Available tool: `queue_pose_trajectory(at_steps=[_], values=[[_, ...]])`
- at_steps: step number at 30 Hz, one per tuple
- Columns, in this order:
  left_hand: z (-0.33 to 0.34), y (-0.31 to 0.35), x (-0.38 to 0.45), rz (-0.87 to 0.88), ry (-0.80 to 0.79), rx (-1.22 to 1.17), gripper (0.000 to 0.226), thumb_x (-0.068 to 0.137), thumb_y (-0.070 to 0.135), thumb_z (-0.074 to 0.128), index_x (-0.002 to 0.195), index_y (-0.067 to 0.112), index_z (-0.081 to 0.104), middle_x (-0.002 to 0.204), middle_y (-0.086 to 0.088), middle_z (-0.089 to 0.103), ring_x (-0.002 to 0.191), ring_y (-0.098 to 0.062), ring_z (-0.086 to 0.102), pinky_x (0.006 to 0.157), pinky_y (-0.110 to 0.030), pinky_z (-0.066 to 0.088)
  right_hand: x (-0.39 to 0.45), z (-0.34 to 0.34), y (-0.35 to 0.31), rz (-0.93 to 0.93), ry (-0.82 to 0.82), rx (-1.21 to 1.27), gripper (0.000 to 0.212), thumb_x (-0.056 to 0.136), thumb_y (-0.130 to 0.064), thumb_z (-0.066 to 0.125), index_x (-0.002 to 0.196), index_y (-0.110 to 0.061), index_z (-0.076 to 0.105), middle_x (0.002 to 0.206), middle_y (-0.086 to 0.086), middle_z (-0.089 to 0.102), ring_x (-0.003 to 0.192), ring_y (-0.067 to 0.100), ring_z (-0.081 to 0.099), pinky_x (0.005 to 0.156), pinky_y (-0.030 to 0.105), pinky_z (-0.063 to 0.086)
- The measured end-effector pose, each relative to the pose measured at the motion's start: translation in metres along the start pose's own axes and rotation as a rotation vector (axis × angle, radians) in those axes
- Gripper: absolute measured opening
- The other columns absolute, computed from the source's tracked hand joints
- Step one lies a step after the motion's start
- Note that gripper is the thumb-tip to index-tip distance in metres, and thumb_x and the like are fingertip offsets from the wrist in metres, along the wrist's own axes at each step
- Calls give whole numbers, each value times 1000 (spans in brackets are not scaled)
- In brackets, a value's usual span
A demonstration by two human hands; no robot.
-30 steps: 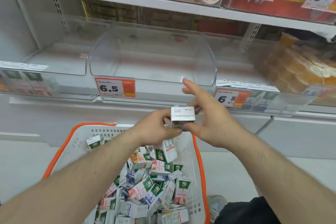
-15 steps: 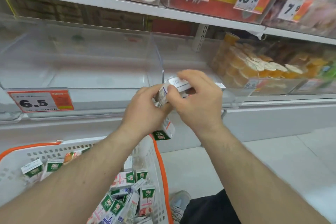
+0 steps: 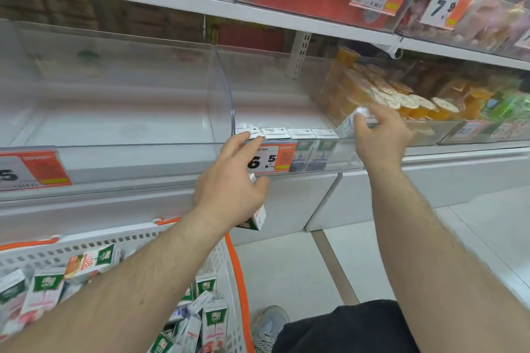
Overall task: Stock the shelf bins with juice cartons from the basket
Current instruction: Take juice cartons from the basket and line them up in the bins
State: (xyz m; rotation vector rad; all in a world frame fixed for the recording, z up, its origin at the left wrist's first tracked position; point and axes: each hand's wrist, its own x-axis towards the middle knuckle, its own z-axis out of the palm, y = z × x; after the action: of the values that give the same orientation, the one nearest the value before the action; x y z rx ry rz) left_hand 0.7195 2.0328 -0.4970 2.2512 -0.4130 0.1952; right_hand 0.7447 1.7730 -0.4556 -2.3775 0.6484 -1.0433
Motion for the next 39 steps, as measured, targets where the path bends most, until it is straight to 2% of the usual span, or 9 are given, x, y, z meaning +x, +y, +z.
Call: queue_pose_trajectory(at_steps=[8, 14, 22, 24, 26, 28, 31, 35, 39], values=[[3, 0, 0, 9, 29, -53, 65, 84, 25, 65, 144, 33, 41, 147, 22, 30, 123, -3, 44, 93, -30, 45, 1, 14, -1, 68, -300, -203, 35, 92, -37, 51, 117, -21, 71, 110, -2, 72, 115, 20, 54, 109, 39, 19], [1, -1, 2, 6, 13, -109, 65, 86, 25, 66, 145, 33, 40, 146, 23, 31, 121, 2, 41, 91, -22, 39, -2, 10, -8, 64, -320, -333, 32, 92, -25, 37, 80, -21, 67, 75, -5, 62, 93, 23, 53, 106, 43, 21], [-12, 2, -8, -77, 118, -485, 52, 87, 16, 69, 133, 35, 52, 117, 24, 49, 93, 0, 57, 81, -23, 50, -11, 11, -13, 87, -376, -505, 48, 97, -44, 23, 92, -26, 67, 118, 7, 65, 142, 28, 29, 115, 58, 6], [-19, 3, -11, -244, 179, -702, 29, 87, 14, 69, 110, 30, 64, 102, 13, 61, 83, -10, 63, 70, -28, 53, -20, 5, -24, 5, -232, -419, 44, 97, -41, 27, 89, -26, 67, 118, 2, 65, 138, 25, 33, 112, 56, 10], [-27, 5, -14, -489, 173, -954, 11, 89, 13, 66, 91, 24, 65, 82, 5, 67, 63, -10, 65, 54, -23, 48, -33, -5, -47, -118, -115, -175, 36, 96, -35, 34, 71, -26, 59, 85, -5, 64, 107, 23, 52, 100, 48, 30], [-34, 8, -18, -717, 119, -1209, 7, 91, 18, 62, 85, 19, 61, 65, 1, 69, 50, -11, 62, 48, -20, 45, -52, -17, -75, -145, -178, 166, 39, 93, -30, 43, 59, -15, 54, 62, 1, 56, 73, 24, 55, 75, 40, 44], [-41, 9, -20, -958, 53, -1509, 20, 94, 26, 58, 77, 16, 60, 55, -1, 66, 58, -16, 61, 63, -27, 47, -86, -27, -114, -62, -433, 484, 37, 90, -30, 51, 64, -9, 67, 67, 6, 68, 56, 19, 61, 53, 28, 45], [-51, 10, -25, -1025, 22, -1720, 26, 97, 30, 54, 80, 13, 63, 61, -3, 68, 54, -16, 62, 62, -29, 46, -117, -24, -135, -141, -641, 560, 43, 72, -46, 54, 75, -6, 68, 74, 15, 65, 58, 13, 54, 57, 40, 44], [-63, -4, -25, -1012, 3, -1797, 34, 100, 31, 47, 90, 8, 70, 80, -7, 73, 72, -20, 70, 71, -29, 51, -137, -19, -140, -192, -874, 558, 59, 58, -55, 68, 110, -27, 66, 100, -6, 69, 75, 11, 62, 72, 36, 53]])
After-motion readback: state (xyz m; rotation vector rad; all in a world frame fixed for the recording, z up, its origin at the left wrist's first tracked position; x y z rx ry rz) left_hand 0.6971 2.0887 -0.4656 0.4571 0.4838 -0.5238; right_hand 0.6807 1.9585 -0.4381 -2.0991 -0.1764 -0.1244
